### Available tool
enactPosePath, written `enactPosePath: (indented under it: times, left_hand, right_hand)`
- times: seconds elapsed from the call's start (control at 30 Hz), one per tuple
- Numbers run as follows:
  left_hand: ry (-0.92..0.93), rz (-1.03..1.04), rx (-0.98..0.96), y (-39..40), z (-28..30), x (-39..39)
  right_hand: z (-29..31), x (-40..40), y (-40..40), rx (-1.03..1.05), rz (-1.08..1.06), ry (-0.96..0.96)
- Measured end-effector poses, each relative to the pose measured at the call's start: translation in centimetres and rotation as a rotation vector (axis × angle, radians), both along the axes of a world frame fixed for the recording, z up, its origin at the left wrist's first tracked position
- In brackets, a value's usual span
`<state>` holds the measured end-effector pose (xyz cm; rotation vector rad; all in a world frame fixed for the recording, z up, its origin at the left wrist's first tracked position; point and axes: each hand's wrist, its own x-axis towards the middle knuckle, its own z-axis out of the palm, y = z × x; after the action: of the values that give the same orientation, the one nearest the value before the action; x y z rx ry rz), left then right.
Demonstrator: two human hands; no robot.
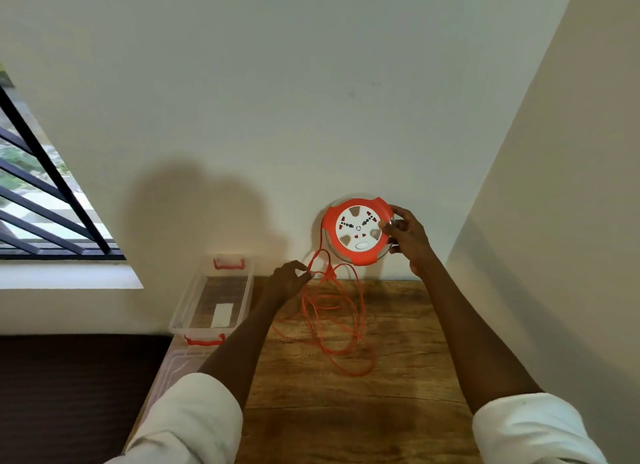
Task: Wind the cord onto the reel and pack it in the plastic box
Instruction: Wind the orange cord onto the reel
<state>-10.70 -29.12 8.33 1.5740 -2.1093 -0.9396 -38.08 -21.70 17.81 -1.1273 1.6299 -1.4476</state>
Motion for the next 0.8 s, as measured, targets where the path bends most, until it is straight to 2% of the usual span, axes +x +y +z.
enactPosePath:
  times: [0.13,0.23,0.37,0.63,0.7,0.8]
  left_hand:
    - [-0.032,-0.005,0.016,0.0,0.1,-0.4]
    - [-0.031,-0.051,-0.057,-0.3,-0.2,-0.5]
    - [0.155,-0.067,-0.113,-0.1,0.5,-1.0]
    - [0.599,0.017,0.115,-0.5,2.1,-0.2]
    - [0.595,0.049,0.047,-0.9,2.2,0.0]
    - [0.502,0.102,-0.175,-1.0,2.8,0.0]
  right_hand:
    - [0.5,-0.2,0.8,0.007,0.064,-0.069]
    - [1.0,-0.5,1.4,0.013,0.138,-0.102]
    - [0.9,-0.7,1.8,0.034,0.144,-0.092]
    - [0.0,-1.9,2.4,0.056,0.02,-0.152]
    - [-0.3,-2.1,2.4,0.073,-0.002,-0.151]
    - [-1.0,-2.2,2.1,0.109,-0.045,-0.143]
